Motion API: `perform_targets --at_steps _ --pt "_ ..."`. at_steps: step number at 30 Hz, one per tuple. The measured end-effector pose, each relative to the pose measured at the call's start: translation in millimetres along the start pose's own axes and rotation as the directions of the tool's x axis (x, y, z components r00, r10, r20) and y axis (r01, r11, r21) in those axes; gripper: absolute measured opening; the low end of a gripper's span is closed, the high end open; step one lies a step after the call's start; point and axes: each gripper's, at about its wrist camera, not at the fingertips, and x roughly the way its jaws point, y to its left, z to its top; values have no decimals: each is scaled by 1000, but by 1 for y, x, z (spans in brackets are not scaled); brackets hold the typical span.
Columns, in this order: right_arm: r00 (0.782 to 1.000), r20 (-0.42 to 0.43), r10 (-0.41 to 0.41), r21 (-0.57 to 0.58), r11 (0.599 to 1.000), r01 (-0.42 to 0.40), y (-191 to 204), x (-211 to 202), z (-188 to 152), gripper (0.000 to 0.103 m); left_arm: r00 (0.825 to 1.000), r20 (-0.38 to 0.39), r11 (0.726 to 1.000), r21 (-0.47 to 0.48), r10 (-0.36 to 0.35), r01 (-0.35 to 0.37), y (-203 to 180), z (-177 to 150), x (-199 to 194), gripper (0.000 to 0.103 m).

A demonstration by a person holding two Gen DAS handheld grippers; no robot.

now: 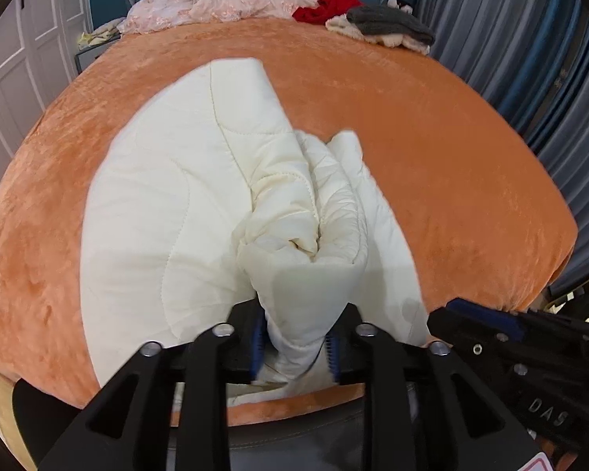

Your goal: Fold large clothes

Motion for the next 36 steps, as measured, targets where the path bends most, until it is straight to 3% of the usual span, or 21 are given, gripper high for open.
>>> perform_targets --at_steps 1,2,5,7,11,14,17,18,19,20,22,24,28,31,36 --pt "1000 18 2 -4 1000 -2 -1 -8 2 48 1000 8 1000 -3 -21 21 2 -1 -6 42" --pt "1000 31 4 -8 1000 -3 -1 -12 3 50 999 16 999 -7 -42 42 5 -1 -13 57" --pt "997 73 22 -43 999 -19 8 -24 17 54 996 57 997 -39 -62 64 16 -6 -39 69" --pt "994 101 40 -78 996 -32 19 -31 27 64 995 68 996 -58 -71 75 25 -10 -53 73" --pt "987 120 106 -136 987 -89 47 -32 46 69 997 73 985 -165 -39 50 64 -25 -73 74" --pt "985 85 152 -162 977 -137 68 -17 56 73 998 54 968 -253 18 -4 92 -34 -74 74" --pt "993 18 119 -189 976 -113 83 8 57 73 999 20 930 -365 37 -28 123 -40 -69 74" --pt "993 -15 114 -192 975 -115 85 18 56 67 999 19 913 -407 33 -23 132 -41 -67 74" --pt "992 -36 118 -192 974 -123 88 23 54 40 999 20 905 -424 32 -21 137 -41 -67 74" --pt "992 -53 117 -189 974 -125 87 26 51 28 999 22 900 -435 32 -19 141 -40 -67 74" --pt "987 -27 159 -166 973 -161 79 15 48 15 999 37 903 -429 34 -15 139 -37 -71 74" --pt "978 38 207 -144 969 -199 66 -13 42 13 998 56 917 -399 35 -10 133 -31 -75 73" --pt "985 122 120 -122 987 -105 37 -49 24 13 996 82 945 -326 21 7 114 -19 -75 73" --pt "997 66 28 -78 997 -23 8 -40 9 13 997 73 962 -272 8 12 94 -12 -63 73" --pt "1000 -17 -20 -36 999 20 -17 -11 -13 14 1000 0 985 -169 20 -20 61 -11 -30 71"
